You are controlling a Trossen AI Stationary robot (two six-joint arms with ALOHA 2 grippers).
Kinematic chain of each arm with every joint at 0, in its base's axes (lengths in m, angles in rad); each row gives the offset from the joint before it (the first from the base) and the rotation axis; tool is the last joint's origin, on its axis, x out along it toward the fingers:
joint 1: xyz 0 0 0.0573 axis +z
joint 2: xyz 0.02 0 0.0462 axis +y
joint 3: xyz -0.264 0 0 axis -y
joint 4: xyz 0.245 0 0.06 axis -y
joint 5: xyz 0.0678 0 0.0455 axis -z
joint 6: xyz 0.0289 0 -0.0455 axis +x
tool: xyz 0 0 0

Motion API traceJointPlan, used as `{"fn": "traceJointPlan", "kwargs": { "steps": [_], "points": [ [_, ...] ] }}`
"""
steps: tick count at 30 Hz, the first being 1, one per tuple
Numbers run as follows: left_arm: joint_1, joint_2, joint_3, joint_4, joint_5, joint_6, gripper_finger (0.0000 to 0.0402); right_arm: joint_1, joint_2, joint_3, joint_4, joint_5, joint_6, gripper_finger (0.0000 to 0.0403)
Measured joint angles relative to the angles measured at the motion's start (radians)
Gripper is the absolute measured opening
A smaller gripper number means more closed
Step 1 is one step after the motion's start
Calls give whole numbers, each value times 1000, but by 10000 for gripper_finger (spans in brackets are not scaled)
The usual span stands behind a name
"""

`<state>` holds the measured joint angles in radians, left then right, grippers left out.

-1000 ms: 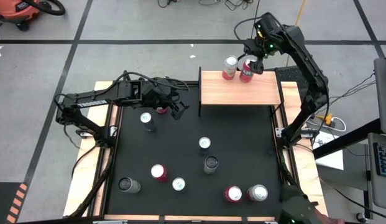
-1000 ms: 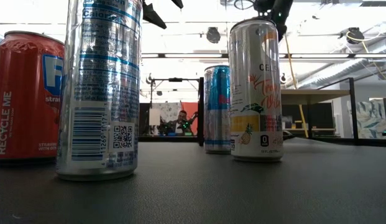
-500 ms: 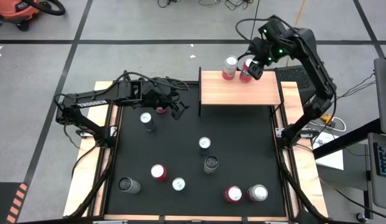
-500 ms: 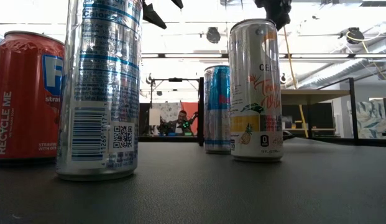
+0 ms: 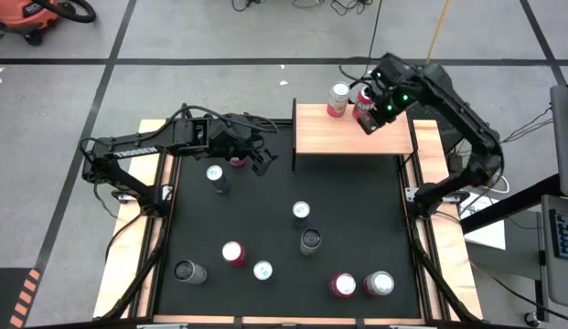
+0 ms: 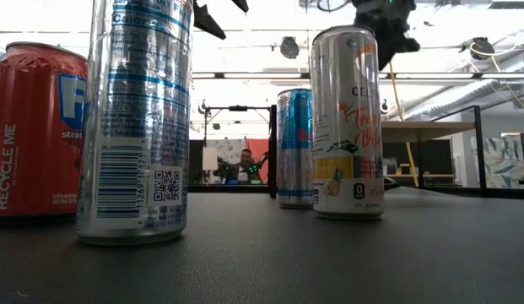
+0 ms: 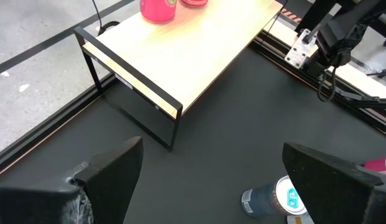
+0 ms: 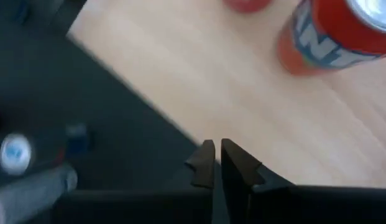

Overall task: Place canned beverage on shelf
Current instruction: Put the top red soda can on the shelf

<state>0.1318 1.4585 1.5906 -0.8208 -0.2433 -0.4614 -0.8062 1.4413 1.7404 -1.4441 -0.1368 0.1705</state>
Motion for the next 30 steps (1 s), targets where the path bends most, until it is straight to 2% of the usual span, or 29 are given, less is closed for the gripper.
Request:
{"fn": "traceJointPlan", "kwargs": {
  "steps": [4,9,14,30],
  "points": [
    [0,6,0,0,-1,19,386,-44,-37,-177,182,5,111,11],
    [0,8,-1,-1,-1,32,386,-65,-39,-286,277,16,156,1],
    [0,8,-1,-1,-1,29,386,-101,-18,-301,378,36,158,1],
    [12,8,-1,-1,-11,23,386,-177,-3,-301,402,39,113,0]
  ]
}}
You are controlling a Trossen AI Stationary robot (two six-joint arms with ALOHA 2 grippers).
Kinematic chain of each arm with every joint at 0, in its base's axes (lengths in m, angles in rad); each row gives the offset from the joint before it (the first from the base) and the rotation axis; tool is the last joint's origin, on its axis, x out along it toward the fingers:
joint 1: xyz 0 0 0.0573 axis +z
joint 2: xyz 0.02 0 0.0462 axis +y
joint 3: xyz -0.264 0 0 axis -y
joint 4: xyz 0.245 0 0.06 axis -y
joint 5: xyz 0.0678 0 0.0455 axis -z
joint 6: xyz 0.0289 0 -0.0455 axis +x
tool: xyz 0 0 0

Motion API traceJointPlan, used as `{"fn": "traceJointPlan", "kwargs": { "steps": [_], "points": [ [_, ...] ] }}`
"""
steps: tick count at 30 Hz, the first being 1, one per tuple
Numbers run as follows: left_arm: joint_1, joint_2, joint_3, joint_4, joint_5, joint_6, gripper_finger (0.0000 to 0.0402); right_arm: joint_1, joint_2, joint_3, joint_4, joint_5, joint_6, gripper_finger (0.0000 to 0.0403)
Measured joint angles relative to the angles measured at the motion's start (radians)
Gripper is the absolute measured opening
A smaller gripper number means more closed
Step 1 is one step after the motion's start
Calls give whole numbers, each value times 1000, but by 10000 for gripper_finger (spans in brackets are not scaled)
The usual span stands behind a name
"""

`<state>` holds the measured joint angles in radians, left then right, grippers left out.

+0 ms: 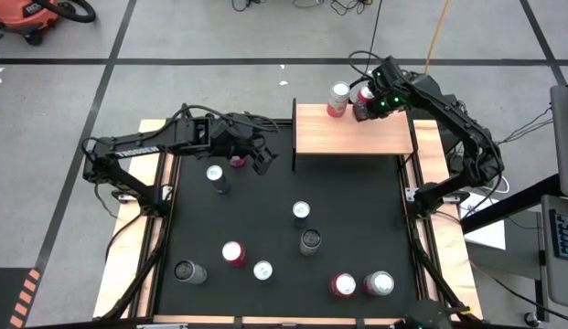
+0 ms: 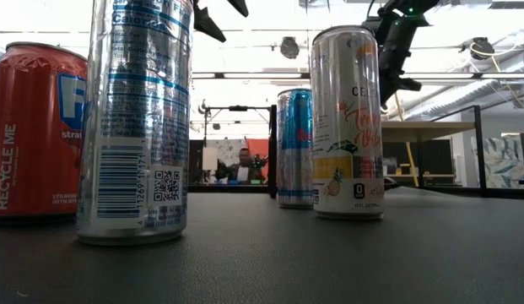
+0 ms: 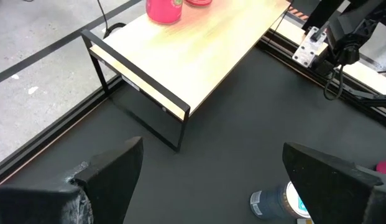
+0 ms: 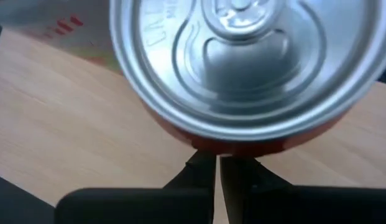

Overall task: Place canned beverage on shelf
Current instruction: Put the top red soda can on the shelf, then put the top red soda can on the shelf aligned with the other red soda can

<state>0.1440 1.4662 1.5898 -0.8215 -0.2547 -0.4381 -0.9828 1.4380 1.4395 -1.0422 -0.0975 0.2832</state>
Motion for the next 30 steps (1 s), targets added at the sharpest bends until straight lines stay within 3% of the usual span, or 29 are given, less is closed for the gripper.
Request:
{"fn": "traceJointPlan", "kwargs": {
  "steps": [30],
  "points": [
    [13,0,0,0,18,6,386,-7,-7,0,-1,18,-21,0]
  ]
}}
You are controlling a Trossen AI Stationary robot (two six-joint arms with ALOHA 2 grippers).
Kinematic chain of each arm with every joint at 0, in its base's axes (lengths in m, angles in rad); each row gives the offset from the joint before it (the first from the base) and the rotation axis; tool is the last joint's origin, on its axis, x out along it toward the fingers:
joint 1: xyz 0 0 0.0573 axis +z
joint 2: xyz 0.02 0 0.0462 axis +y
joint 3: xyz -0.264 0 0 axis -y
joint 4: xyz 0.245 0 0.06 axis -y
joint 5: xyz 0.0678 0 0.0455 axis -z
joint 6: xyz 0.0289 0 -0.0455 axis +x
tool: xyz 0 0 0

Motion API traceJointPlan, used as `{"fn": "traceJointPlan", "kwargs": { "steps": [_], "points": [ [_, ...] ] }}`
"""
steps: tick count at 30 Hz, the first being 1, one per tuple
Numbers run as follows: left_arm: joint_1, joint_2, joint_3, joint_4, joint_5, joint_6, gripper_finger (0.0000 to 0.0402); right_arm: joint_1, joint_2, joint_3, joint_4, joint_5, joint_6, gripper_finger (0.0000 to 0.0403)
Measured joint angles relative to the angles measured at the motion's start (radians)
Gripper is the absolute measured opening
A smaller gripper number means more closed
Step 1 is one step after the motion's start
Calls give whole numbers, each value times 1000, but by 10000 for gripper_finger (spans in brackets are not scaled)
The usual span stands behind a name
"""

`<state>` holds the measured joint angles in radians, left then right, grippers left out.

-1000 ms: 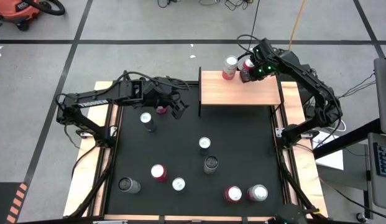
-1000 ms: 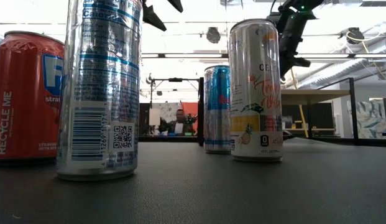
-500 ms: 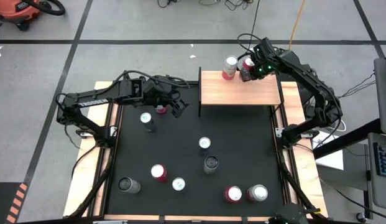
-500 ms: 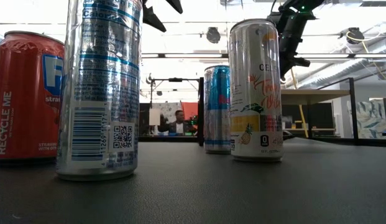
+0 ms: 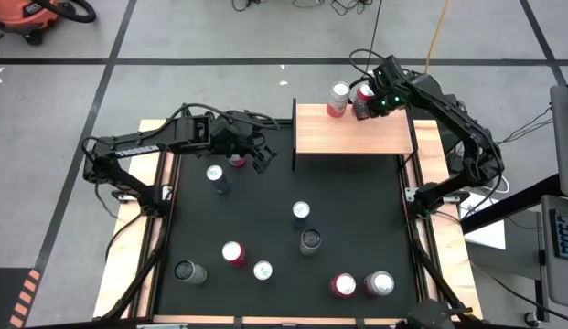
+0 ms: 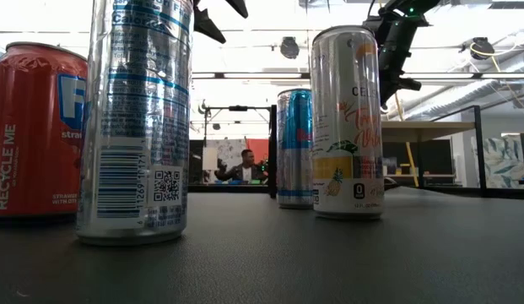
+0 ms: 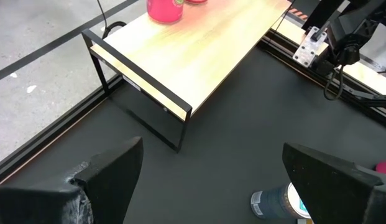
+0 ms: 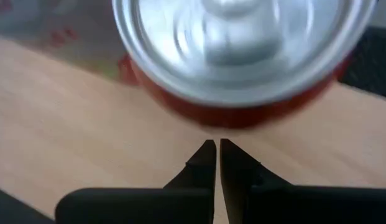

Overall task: Place canned beverage on shelf
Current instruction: Put the top red soda can on the shelf aligned with the other red soda can

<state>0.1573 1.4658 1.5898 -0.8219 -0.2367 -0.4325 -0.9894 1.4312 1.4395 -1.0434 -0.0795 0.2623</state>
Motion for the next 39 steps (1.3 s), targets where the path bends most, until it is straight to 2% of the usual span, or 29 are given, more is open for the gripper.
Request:
{"fn": "traceJointPlan", "kwargs": {
  "steps": [8,13,21,26,31,35,39],
  "points": [
    [1,0,0,0,7,-6,386,32,-127,0,-73,-2,39,0],
    [24,0,0,0,64,-4,386,80,-243,0,-78,-4,66,0],
    [93,0,0,-4,84,20,386,173,-384,0,-78,-90,114,0],
    [149,0,1,-10,142,5,386,213,-420,0,-74,-171,103,0],
    [185,0,1,-79,155,-55,386,227,-421,0,-14,-296,8,0],
    [178,-11,2,-192,171,-167,386,226,-411,0,48,-319,-34,0],
    [101,-23,2,-252,156,-265,386,226,-409,0,42,-314,-119,0]
  ]
}}
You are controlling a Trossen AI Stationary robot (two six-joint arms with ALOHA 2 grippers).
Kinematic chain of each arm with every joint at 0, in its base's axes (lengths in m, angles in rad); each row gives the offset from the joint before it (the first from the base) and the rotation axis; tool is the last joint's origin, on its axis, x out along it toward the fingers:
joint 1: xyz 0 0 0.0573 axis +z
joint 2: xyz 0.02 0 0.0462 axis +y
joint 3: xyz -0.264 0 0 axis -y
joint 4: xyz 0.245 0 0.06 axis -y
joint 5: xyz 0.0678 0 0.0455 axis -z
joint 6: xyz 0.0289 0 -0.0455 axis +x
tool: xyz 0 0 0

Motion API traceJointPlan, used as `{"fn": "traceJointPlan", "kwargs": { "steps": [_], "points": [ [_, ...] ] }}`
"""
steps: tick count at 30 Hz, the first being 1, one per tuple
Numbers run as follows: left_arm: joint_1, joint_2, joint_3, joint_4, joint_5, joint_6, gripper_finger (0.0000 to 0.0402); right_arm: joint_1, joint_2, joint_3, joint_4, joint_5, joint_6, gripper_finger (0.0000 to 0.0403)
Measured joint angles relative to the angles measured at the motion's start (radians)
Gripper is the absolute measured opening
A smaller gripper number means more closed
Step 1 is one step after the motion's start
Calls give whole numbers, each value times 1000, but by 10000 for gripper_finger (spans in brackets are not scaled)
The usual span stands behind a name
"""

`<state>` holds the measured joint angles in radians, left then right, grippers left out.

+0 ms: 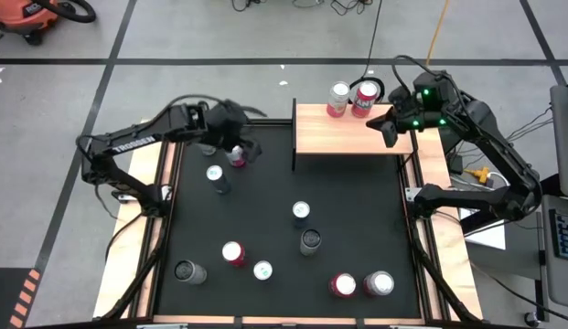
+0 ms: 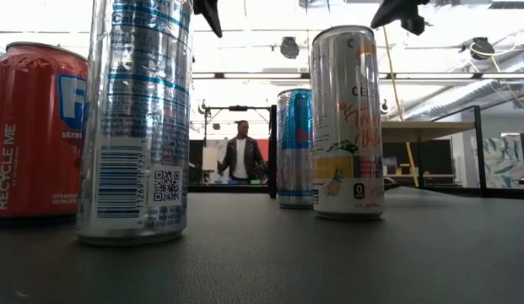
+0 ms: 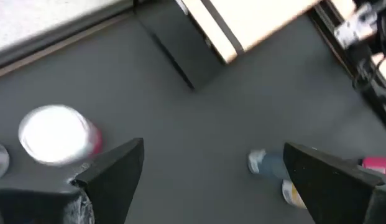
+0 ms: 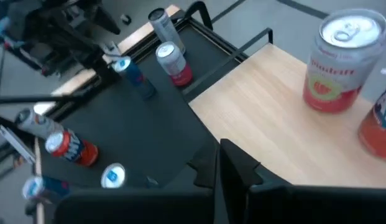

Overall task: Place canned beverage on shelf
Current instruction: Put the top red soda can on the shelf aligned with the other red soda can

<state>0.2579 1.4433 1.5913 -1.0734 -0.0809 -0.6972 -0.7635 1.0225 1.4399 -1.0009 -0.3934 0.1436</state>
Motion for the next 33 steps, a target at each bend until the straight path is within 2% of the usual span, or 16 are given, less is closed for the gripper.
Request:
{"fn": "traceJointPlan", "kwargs": {
  "steps": [5,10,17,23,27,33],
  "points": [
    [-93,9,0,-24,-28,-56,386,0,4,0,-29,-1,26,0],
    [-114,1,0,-82,-28,-44,386,0,-1,0,-46,-1,28,0],
    [-49,-21,-6,-166,19,129,386,0,-1,0,-45,0,33,0],
    [16,-27,-62,-193,34,106,386,2,-4,0,-50,0,147,0],
    [36,-27,-99,-196,75,77,386,9,-7,0,-50,5,155,0],
    [40,-27,-132,-201,78,86,386,10,-6,0,-51,57,155,0]
  ]
}}
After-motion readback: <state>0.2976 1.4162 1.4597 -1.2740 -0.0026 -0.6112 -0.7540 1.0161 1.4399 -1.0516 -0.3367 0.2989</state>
